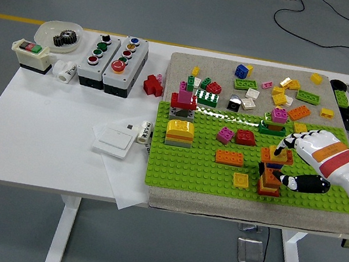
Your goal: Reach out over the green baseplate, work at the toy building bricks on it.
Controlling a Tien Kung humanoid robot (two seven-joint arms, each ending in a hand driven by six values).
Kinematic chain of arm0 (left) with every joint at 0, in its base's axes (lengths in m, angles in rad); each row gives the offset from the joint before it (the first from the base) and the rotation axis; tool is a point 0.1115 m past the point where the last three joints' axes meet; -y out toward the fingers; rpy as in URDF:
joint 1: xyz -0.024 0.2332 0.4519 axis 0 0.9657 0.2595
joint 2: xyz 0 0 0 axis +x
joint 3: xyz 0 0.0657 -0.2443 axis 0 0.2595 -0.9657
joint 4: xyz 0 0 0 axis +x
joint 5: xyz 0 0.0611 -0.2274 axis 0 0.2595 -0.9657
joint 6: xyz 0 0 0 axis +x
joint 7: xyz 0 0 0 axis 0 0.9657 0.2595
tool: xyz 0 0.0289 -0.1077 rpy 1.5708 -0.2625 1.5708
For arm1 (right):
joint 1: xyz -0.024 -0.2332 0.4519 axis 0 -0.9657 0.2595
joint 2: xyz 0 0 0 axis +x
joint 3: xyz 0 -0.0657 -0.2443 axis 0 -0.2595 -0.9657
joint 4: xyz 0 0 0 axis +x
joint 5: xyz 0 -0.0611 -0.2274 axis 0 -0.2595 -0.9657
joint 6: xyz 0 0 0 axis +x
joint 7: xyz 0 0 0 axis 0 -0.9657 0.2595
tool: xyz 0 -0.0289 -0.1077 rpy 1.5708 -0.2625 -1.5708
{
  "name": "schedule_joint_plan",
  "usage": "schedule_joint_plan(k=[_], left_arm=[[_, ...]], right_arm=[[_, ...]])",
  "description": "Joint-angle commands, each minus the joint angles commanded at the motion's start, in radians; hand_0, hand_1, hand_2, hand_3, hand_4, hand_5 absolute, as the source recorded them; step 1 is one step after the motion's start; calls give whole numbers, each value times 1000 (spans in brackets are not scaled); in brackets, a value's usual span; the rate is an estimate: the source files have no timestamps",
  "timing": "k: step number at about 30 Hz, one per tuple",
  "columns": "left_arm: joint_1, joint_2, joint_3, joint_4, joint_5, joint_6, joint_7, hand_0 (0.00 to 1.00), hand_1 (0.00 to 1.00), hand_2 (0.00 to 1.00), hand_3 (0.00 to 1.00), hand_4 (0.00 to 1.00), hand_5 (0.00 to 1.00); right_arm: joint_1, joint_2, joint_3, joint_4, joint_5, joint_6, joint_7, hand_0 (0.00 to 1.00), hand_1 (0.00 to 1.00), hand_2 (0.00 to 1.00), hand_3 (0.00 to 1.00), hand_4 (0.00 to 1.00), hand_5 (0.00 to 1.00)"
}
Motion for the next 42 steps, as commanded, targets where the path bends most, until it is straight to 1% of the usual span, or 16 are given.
schedule_joint_plan(k=[4,11,12,16,17,18,21,23,24,28,29,30,35,36,41,42], left_arm=[[0,0,1,0,-1,1,1,557,636,687,616,655,735],[-2,1,2,1,-2,2,1,557,635,686,615,655,735],[-2,1,2,1,-1,2,1,557,634,686,615,655,735],[-2,2,3,1,-3,2,1,557,634,686,615,655,735],[-2,2,3,2,-3,3,1,557,634,686,615,655,735],[-2,2,2,2,-3,3,1,558,631,686,615,655,735],[-1,1,4,2,-4,5,1,558,631,686,615,655,735],[0,1,5,2,-5,6,1,558,631,686,615,655,735],[0,1,5,2,-5,6,2,557,632,685,615,655,734],[3,0,6,3,-5,9,3,557,632,685,615,655,734],[4,0,6,3,-5,10,3,557,632,685,615,655,734],[5,-1,7,4,-5,11,3,557,632,685,615,656,734],[10,-3,8,8,-8,20,4,557,632,685,615,656,734],[10,-3,8,8,-8,21,4,559,630,686,615,655,734],[19,-3,8,10,-12,27,8,559,630,686,615,655,734],[20,-3,8,11,-12,28,8,558,632,685,615,656,733]], right_arm=[[3,2,3,0,21,-21,8,597,598,667,561,735,446],[17,1,14,-2,99,-104,30,600,605,682,578,738,446],[20,2,16,-3,109,-114,32,622,635,719,630,745,443],[28,3,21,-9,155,-141,35,622,635,719,630,745,443],[32,5,19,-15,184,-150,33,622,635,719,630,745,443],[34,6,19,-18,207,-153,32,708,689,761,676,760,442],[47,11,4,-35,327,-163,10,708,689,761,676,760,442],[55,14,-2,-38,412,-158,-7,708,689,761,676,760,442],[57,15,-4,-38,451,-154,-12,791,778,829,847,907,625],[82,22,3,-38,620,-112,-50,791,778,829,847,907,625],[86,23,6,-39,665,-108,-55,791,778,829,847,907,625],[96,27,11,-44,704,-104,-60,830,805,854,870,972,721],[142,53,24,-93,919,-98,-46,830,805,854,870,972,721],[145,55,24,-96,958,-97,-45,879,830,869,890,998,862],[160,76,22,-145,1167,-68,-35,879,830,869,890,998,862],[160,79,22,-150,1206,-65,-34,902,838,872,895,998,913]])
